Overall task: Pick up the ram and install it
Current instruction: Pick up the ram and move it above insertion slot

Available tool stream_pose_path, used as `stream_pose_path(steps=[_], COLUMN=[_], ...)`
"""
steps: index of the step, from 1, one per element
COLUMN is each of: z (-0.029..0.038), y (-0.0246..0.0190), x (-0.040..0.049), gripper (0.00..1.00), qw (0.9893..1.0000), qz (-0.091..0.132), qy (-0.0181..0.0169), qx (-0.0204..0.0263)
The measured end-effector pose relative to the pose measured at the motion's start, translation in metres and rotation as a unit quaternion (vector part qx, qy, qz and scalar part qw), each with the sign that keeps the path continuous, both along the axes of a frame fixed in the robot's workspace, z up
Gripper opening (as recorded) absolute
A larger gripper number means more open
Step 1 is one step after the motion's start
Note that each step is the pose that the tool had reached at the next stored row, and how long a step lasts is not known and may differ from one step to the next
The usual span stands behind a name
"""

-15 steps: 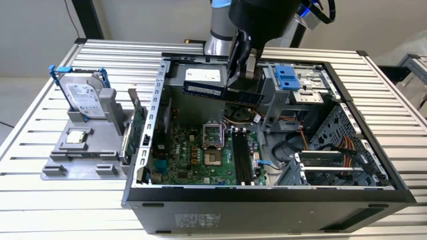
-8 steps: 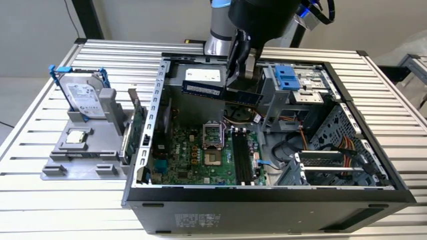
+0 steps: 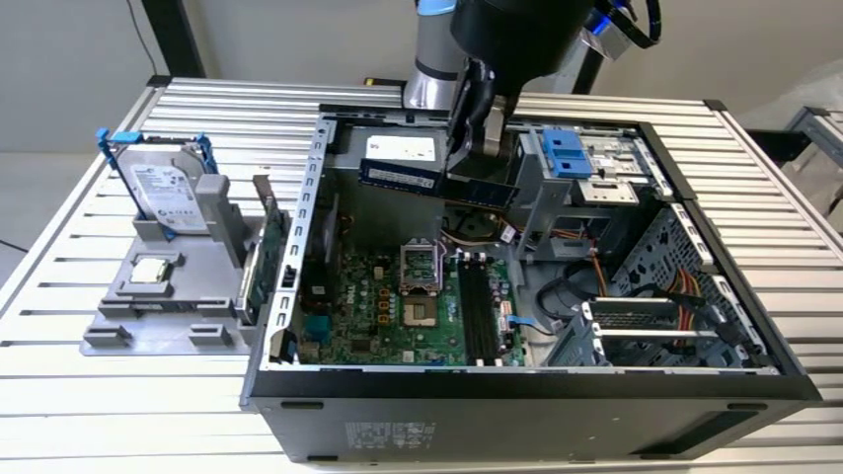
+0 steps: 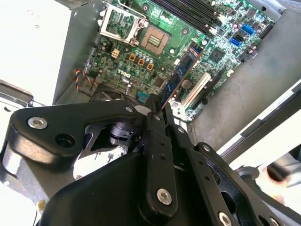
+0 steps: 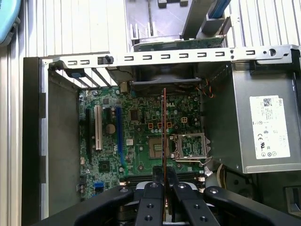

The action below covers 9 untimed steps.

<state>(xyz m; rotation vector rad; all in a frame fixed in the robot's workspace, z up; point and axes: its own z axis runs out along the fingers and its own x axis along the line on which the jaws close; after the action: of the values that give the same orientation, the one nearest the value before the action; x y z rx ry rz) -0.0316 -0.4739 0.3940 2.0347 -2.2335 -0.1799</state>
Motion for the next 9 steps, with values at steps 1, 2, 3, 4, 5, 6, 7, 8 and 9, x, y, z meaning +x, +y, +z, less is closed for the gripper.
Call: stream_pose_path(steps=[1, 2, 3, 4, 5, 6, 7, 8, 9], z=[-0.0004, -0.0012, -0.0021, -0.0029, -0.0035, -0.0042, -0.0052, -0.0063, -0.0072], y=[0.0, 0.0, 0.0, 0.0, 0.0, 0.0, 0.0, 0.0, 0.0], x=[0.0001, 0.0001, 0.0, 0.0, 0.0001, 0.0, 0.0, 0.0, 0.0], gripper=[0.0, 0.0, 0.0, 0.0, 0.0, 0.0, 0.0, 0.0, 0.0], qw=[1.0, 1.0, 1.0, 1.0, 0.9999, 0.9999, 0.9998, 0.9998, 0.9997], qz=[0.0, 0.001, 0.002, 0.004, 0.005, 0.007, 0.01, 0.012, 0.014], qy=[-0.0004, -0.0011, -0.0022, -0.0052, -0.0089, -0.0122, -0.0145, -0.0164, -0.0185], qx=[0.0, 0.0, -0.0001, -0.0002, -0.0003, -0.0003, -0.0002, -0.0002, -0.0001])
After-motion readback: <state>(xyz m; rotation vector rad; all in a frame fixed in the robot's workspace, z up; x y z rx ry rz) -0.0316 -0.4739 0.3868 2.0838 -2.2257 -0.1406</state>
